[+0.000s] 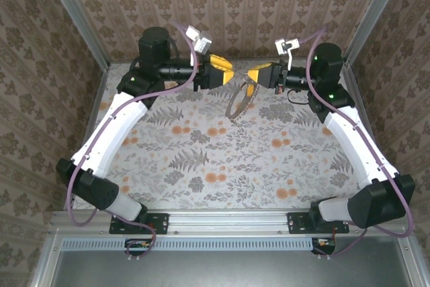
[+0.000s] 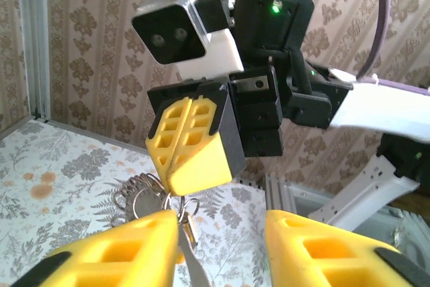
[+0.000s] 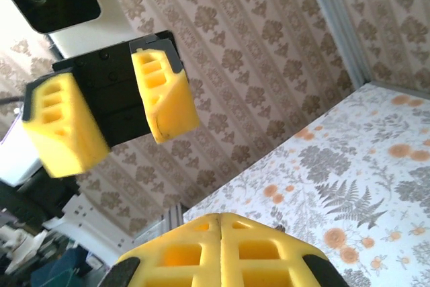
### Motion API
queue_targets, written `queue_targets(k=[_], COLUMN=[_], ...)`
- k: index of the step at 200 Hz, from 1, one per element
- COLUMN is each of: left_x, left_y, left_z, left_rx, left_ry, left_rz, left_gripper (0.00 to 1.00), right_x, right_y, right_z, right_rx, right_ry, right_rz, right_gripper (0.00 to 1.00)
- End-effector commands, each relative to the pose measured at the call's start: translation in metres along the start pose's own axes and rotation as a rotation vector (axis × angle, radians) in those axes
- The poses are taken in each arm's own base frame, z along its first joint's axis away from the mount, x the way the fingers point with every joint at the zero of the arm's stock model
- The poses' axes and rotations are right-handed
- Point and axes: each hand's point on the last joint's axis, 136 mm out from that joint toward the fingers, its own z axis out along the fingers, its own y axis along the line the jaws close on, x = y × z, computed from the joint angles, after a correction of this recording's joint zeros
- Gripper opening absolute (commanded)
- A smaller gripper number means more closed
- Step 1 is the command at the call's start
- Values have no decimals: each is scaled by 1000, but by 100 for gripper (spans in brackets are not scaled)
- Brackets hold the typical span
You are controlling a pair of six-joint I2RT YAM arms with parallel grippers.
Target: Put the keys on the keyring
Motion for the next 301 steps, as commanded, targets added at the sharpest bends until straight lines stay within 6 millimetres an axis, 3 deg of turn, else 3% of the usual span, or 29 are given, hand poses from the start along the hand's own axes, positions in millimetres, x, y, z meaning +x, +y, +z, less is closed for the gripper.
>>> queue_targets(k=[1,66,165,301], left_x=[19,24,29,27], left_y=[-1,11,8,30], left_z=[5,17,36,30], left_rx=[77,123,174,80], left_ry=[72,85,100,66], left_rz=[-17,-50,-61,-58], left_gripper=[33,32,32,44], right_x=[1,8,11,13], right_y=[16,12,8,7], right_z=[-1,0,3,2], right_rx=[-76,-88,-84,-78], right_ry=[49,66,64,61], right_rz=[-42,-26,-21,-18], right_gripper=[0,0,0,0])
